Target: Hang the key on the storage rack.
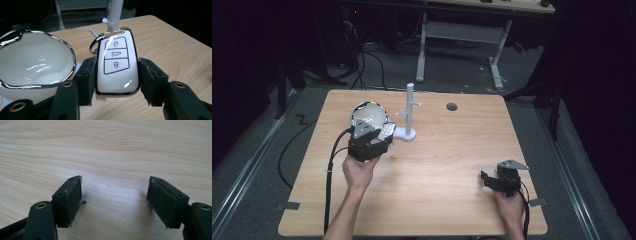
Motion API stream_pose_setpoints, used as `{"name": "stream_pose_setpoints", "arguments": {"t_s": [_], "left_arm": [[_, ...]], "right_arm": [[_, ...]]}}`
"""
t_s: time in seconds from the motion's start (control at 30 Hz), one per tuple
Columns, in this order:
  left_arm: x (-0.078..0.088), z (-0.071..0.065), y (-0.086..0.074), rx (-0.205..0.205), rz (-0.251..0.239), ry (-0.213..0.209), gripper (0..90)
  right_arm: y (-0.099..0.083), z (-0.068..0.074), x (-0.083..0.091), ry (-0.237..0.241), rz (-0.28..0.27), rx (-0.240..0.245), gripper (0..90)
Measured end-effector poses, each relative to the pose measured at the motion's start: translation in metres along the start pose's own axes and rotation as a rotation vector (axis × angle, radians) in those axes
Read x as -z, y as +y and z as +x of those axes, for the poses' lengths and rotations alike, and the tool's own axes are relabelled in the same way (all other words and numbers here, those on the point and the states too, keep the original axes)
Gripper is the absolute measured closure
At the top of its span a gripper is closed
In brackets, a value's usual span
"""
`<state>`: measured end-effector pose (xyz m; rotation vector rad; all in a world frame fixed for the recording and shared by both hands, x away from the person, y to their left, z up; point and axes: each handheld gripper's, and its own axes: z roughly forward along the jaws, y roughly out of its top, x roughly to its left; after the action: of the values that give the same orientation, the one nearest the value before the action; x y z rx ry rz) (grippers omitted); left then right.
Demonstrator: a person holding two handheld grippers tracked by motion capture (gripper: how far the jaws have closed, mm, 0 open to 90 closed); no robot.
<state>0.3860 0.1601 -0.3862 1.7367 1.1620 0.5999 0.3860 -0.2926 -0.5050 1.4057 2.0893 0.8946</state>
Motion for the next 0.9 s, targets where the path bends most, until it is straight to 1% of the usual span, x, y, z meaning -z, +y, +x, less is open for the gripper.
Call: {"name": "stream_pose_setpoints", "arguments": {"t_s": [0.07,0.2,0.27,0.43,0.6,0.63,0.73,0.8,0.83,0.9], "left_arm": [[0.000,0.001,0.003,-0.001,-0.003,0.006,50.2],[0.000,0.006,0.007,0.027,-0.015,-0.012,50.2],[0.000,0.007,0.008,0.026,-0.010,-0.013,50.2],[-0.001,0.009,0.013,0.020,0.007,-0.041,50.2],[-0.003,0.012,0.020,0.025,0.019,-0.071,50.2],[-0.003,0.012,0.020,0.025,0.019,-0.071,50.2],[-0.005,0.012,0.025,0.008,0.034,-0.073,50.1],[-0.006,0.012,0.028,0.008,0.036,-0.079,50.1],[-0.007,0.012,0.028,0.015,0.032,-0.088,50.1],[-0.009,0.011,0.030,0.006,0.040,-0.081,50.1]], "right_arm": [[0.000,0.000,0.000,0.000,0.000,0.000,28.2],[0.000,0.000,0.000,0.001,0.000,0.000,28.1],[0.000,0.000,0.000,0.001,0.000,0.000,28.0],[0.000,0.000,0.000,0.002,0.000,0.003,28.0],[0.000,0.000,0.000,0.002,0.000,0.003,28.0],[0.000,0.000,0.000,0.002,0.000,0.003,28.0],[0.000,0.000,0.000,0.002,0.000,0.000,28.0],[0.000,0.000,0.000,0.002,-0.001,0.003,28.0],[0.000,0.000,0.000,0.002,0.000,0.003,28.0],[0.000,0.000,0.000,0.003,0.000,0.003,28.0]]}}
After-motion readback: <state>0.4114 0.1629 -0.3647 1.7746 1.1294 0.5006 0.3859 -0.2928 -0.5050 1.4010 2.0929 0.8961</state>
